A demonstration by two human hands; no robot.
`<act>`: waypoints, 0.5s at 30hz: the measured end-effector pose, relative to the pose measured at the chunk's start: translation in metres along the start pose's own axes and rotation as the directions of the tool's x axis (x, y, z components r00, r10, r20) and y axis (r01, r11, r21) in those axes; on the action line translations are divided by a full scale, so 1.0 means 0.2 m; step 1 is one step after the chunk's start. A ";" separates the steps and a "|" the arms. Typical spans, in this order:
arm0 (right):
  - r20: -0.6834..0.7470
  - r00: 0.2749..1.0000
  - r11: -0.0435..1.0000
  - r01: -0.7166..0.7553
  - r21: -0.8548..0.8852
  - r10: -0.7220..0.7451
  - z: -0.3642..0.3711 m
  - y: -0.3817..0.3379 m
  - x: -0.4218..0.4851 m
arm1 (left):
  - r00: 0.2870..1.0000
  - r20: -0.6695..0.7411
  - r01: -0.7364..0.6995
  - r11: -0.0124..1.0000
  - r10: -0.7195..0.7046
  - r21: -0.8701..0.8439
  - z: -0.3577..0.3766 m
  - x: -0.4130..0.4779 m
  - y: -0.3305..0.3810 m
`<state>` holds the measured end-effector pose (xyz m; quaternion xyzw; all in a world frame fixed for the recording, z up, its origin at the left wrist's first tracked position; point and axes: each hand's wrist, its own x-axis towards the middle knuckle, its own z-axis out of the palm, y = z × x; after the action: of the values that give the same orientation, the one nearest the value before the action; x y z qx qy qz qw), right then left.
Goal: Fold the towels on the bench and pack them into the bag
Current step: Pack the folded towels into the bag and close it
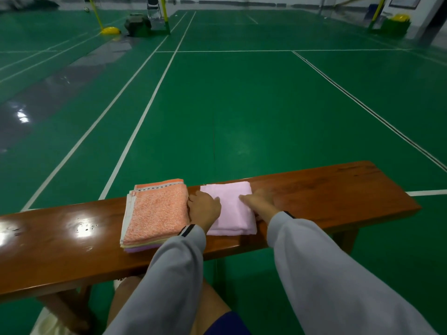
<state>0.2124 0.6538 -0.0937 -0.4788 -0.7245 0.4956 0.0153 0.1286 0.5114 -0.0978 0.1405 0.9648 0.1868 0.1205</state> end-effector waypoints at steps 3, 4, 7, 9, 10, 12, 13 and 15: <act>0.096 0.994 0.998 -0.063 0.030 0.060 0.02 -0.03 -0.03 | 0.993 0.114 0.023 0.985 -0.003 -0.173 0.03 0.05 0.03; 0.134 0.988 0.995 -0.085 0.049 0.078 0.03 -0.03 -0.04 | 0.988 0.156 0.064 0.958 -0.020 -0.281 0.04 0.06 0.02; 0.202 0.977 0.988 -0.096 0.119 0.070 0.01 -0.06 -0.06 | 0.932 0.361 0.270 0.707 -0.023 -0.654 0.04 0.07 -0.04; 0.250 0.968 0.986 -0.071 0.148 0.032 -0.01 -0.10 -0.07 | 0.876 0.483 0.396 0.542 0.020 -0.741 0.00 0.04 -0.06; 0.287 0.958 0.984 -0.051 0.170 0.000 -0.02 -0.13 -0.07 | 0.878 0.479 0.388 0.553 0.023 -0.737 -0.04 0.05 -0.08; 0.291 0.952 0.970 0.021 0.241 -0.093 -0.05 -0.19 -0.09 | 0.900 0.434 0.352 0.511 0.045 -0.784 -0.11 0.07 -0.09; 0.266 0.954 0.955 0.060 0.289 -0.140 -0.06 -0.23 -0.10 | 0.909 0.408 0.338 0.428 0.082 -0.838 -0.16 0.08 -0.09; 0.226 0.951 0.912 0.108 0.396 -0.211 -0.05 -0.31 -0.11 | 0.933 0.319 0.253 0.326 0.168 -0.911 -0.27 0.10 -0.12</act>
<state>0.1870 0.6416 -0.0328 -0.3351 -0.6476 0.6824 0.0515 0.0898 0.4785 -0.0623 0.0495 0.6395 0.6790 0.3572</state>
